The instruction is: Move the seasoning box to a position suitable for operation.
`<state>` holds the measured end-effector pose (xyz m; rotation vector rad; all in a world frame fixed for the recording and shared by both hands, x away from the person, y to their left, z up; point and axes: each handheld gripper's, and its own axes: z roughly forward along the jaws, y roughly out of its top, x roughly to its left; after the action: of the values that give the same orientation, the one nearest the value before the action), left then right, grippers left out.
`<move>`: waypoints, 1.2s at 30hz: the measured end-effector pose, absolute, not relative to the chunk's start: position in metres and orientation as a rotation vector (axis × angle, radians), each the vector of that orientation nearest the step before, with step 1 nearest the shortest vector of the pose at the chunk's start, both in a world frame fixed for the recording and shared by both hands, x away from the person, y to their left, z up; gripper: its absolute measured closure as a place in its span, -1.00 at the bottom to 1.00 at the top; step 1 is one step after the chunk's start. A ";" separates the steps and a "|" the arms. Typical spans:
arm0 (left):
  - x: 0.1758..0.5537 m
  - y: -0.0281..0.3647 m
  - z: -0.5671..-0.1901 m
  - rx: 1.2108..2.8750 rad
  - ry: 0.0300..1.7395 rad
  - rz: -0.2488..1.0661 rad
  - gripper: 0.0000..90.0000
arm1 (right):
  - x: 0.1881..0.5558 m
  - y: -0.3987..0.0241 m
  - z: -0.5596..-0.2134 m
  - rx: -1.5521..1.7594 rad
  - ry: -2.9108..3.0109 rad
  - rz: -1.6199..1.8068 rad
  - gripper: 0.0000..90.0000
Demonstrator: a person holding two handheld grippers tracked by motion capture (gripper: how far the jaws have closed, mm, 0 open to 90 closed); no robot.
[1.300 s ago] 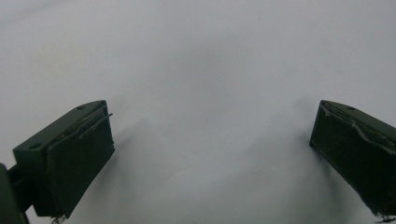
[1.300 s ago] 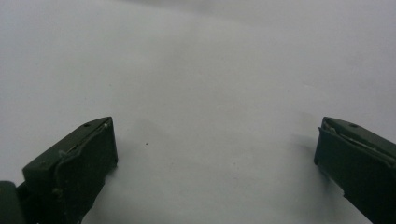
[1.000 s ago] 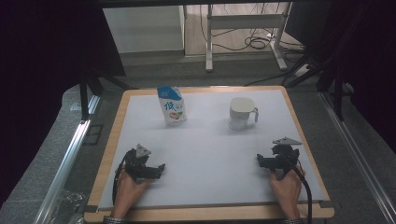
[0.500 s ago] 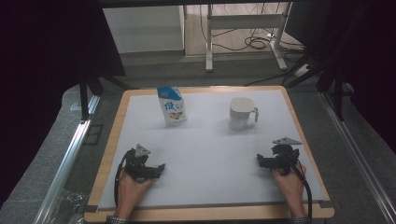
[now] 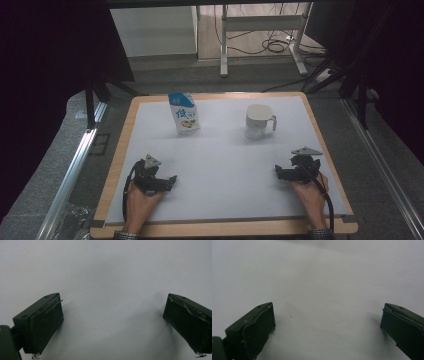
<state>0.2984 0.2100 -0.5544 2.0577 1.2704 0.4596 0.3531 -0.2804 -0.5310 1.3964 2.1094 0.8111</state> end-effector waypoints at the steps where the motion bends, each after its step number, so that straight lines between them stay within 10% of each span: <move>1: 0.298 0.210 -0.554 2.058 1.270 0.460 -0.95 | 0.353 -0.280 -0.530 1.392 2.115 0.808 -1.00; 36: 0.298 0.210 -0.555 2.057 1.270 0.460 -0.94 | 0.382 -0.274 -0.499 1.363 2.207 1.096 -1.00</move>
<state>0.2983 0.2101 -0.5545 2.0566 1.2696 0.4600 0.3818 -0.2736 -0.4987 1.3626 2.2075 1.0964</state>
